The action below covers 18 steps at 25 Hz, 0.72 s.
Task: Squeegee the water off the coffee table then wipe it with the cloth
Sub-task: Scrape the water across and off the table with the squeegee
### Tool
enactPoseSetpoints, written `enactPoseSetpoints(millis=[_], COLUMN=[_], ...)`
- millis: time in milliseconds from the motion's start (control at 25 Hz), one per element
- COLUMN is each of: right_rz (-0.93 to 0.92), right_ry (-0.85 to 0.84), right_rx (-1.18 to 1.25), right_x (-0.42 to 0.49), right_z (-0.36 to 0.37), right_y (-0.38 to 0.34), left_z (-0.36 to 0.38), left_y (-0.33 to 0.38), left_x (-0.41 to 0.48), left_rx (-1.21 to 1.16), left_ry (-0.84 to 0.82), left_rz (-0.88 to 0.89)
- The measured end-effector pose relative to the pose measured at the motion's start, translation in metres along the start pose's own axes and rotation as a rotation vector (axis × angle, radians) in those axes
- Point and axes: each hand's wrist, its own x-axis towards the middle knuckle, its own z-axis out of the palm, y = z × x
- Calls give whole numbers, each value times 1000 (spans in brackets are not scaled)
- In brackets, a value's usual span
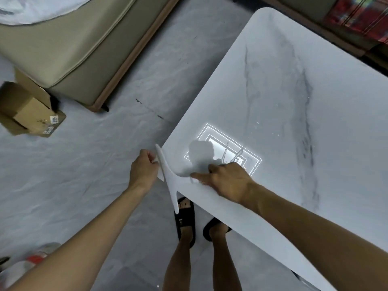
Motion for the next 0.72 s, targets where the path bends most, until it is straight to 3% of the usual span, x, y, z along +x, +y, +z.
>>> enactPoseSetpoints(millis=[320, 560, 720], right_rz=[394, 185, 122], right_ry=[89, 52, 40], right_rx=[-26, 174, 115], right_x=[-141, -49, -1], right_z=[-13, -10, -1], right_y=[89, 10, -18], left_z=[21, 22, 31], left_y=[15, 15, 11], left_x=[-12, -13, -12], left_rx=[11, -24, 69], left_ry=[-111, 65, 34], left_rz=[98, 15, 34])
